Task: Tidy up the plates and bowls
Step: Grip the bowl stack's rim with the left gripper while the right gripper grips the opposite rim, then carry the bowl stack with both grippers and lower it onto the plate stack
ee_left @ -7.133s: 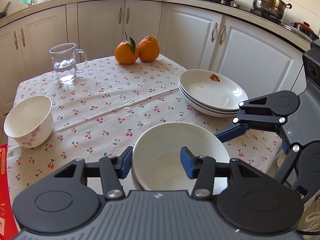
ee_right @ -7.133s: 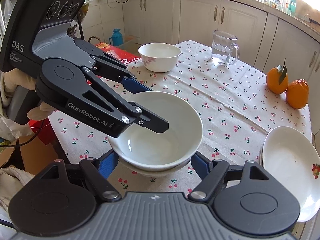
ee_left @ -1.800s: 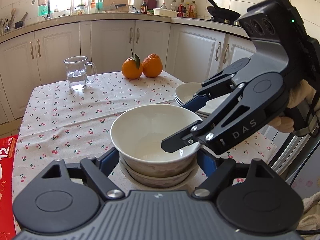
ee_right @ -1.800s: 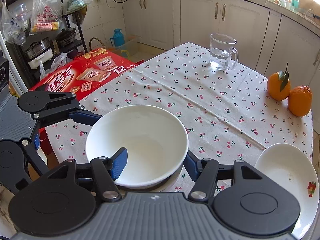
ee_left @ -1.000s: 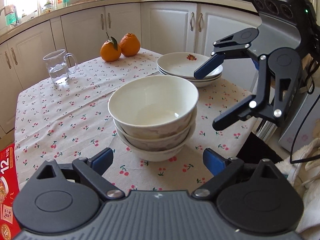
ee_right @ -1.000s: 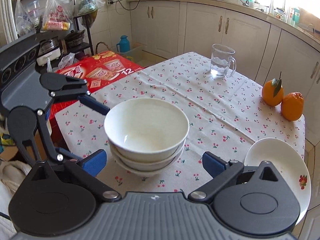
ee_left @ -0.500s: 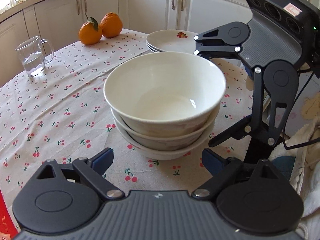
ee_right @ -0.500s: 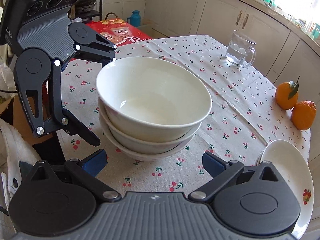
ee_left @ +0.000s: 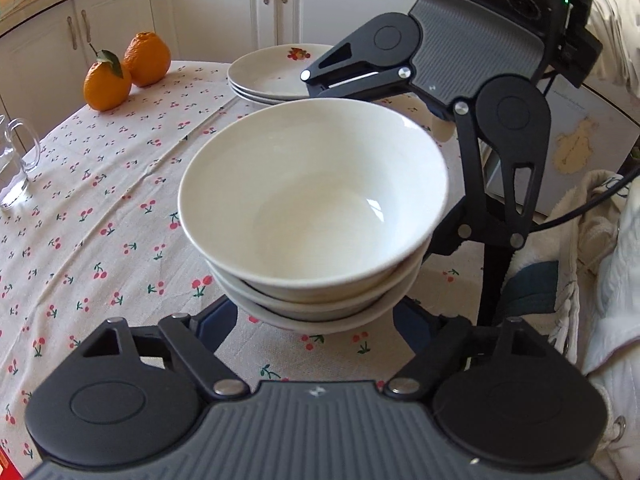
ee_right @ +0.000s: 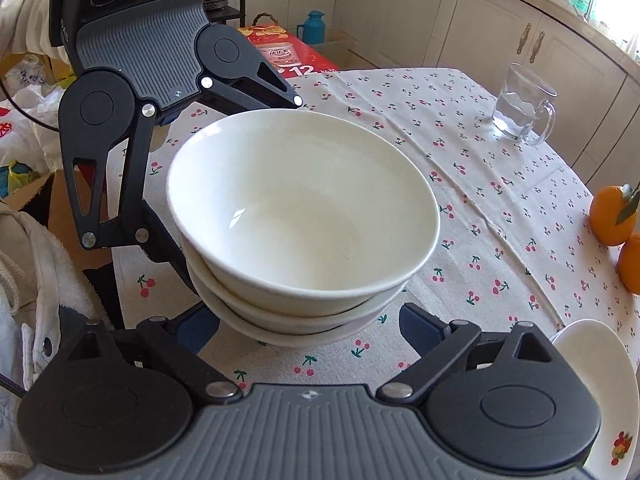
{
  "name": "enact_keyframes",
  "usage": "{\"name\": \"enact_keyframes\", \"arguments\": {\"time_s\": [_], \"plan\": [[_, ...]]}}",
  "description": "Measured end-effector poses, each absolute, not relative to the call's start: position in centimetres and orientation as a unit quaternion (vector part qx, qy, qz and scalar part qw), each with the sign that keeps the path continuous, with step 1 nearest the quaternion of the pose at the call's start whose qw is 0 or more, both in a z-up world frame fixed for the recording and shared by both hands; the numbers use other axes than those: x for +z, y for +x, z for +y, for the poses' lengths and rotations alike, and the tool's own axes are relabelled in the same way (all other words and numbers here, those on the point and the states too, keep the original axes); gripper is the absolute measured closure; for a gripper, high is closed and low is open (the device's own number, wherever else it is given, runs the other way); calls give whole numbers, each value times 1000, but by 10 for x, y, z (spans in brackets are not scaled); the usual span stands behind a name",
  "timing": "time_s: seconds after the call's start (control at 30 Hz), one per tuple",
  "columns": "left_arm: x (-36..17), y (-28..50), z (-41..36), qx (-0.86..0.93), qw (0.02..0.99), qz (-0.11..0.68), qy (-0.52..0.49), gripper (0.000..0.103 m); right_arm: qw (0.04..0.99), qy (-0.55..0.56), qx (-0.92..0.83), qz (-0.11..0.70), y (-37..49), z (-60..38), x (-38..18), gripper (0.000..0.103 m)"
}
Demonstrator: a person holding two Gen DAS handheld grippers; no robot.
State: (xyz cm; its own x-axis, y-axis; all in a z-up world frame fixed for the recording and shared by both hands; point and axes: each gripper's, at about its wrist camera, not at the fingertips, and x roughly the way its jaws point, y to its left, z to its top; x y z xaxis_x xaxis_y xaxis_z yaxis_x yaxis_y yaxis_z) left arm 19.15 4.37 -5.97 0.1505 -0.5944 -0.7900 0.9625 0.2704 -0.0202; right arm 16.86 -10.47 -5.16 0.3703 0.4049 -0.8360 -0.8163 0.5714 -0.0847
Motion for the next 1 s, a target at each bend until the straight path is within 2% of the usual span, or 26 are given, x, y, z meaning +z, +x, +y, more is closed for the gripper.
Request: {"name": "enact_keyframes", "arguments": {"time_s": [0.17, 0.33, 0.73, 1.0], "plan": [[-60, 198, 42, -557, 705, 354, 261, 22, 779, -253, 401, 410, 170, -104, -51, 9], [-60, 200, 42, -562, 700, 356, 259, 23, 773, -240, 412, 418, 173, -105, -51, 17], [-57, 198, 42, -555, 705, 359, 256, 23, 773, -230, 412, 424, 174, -106, -50, 17], [-37, 201, 23, -554, 712, 340, 266, 23, 778, -233, 409, 416, 176, -120, -36, 17]]}}
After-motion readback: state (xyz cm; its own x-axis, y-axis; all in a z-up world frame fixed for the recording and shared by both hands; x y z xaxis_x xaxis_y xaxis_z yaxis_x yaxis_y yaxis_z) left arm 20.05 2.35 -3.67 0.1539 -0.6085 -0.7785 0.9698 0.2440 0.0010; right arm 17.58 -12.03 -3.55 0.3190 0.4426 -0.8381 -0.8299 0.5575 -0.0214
